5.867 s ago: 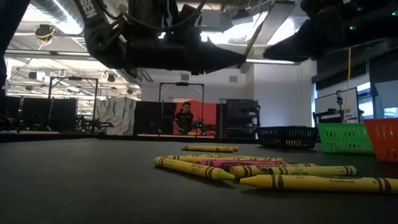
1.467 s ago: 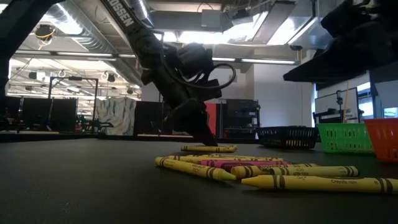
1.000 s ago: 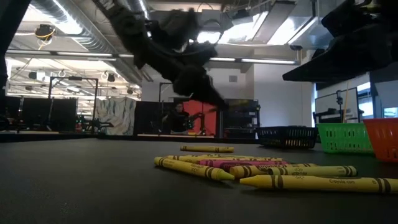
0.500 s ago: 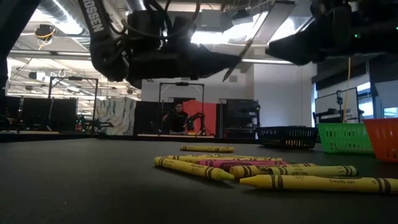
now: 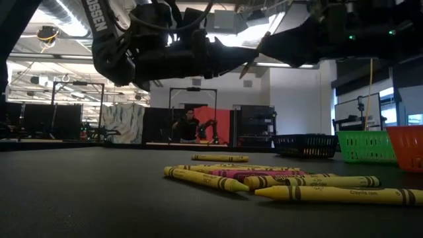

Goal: Sort crayons
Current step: Put the yellow crayon into the black basket

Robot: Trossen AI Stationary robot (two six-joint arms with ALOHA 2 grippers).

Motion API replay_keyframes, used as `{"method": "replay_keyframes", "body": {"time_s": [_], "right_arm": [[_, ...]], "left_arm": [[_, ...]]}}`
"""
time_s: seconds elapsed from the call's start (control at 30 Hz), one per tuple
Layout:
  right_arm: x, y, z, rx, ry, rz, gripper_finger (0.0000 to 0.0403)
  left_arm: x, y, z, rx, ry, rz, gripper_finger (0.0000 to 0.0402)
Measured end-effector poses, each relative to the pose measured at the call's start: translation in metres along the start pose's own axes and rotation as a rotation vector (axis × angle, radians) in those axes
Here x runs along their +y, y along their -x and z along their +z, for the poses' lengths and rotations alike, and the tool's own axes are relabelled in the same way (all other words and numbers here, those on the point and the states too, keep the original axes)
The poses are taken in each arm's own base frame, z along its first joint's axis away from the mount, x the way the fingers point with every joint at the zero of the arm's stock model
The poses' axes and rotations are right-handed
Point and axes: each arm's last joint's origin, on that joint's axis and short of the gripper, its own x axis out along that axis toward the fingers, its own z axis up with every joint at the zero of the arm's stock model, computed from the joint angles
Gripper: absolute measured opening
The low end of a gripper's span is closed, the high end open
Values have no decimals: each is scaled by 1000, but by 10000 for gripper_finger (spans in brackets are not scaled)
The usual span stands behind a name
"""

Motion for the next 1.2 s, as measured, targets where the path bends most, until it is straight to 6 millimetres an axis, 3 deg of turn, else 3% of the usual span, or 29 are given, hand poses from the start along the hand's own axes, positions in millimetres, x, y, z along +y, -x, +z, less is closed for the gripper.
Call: {"method": "replay_keyframes", "body": {"time_s": [0.17, 0.4, 0.47, 0.63, 0.77, 0.93, 1.2], "right_arm": [[2, -13, 2, 1, 47, 25, 201], [3, -14, 3, -9, 83, 43, 44], [3, -14, 3, -6, 103, 43, 16], [2, -14, 3, 9, 106, 2, 33], [-2, -9, 5, 59, 124, -65, 14], [-11, 6, 15, 157, 156, -248, 21], [-42, 27, 50, 574, 196, -492, 13]], "left_arm": [[0, 0, 0, 0, 0, -3, 10], [-2, 0, 0, -3, 2, -18, 10], [-3, 0, 0, 0, 28, -21, 10], [-3, 0, 0, 5, 56, -18, 19], [-1, -1, -3, 43, 80, 26, 60], [3, 1, -11, 132, 84, 105, 109], [10, 3, -17, 177, 84, 131, 118]]}}
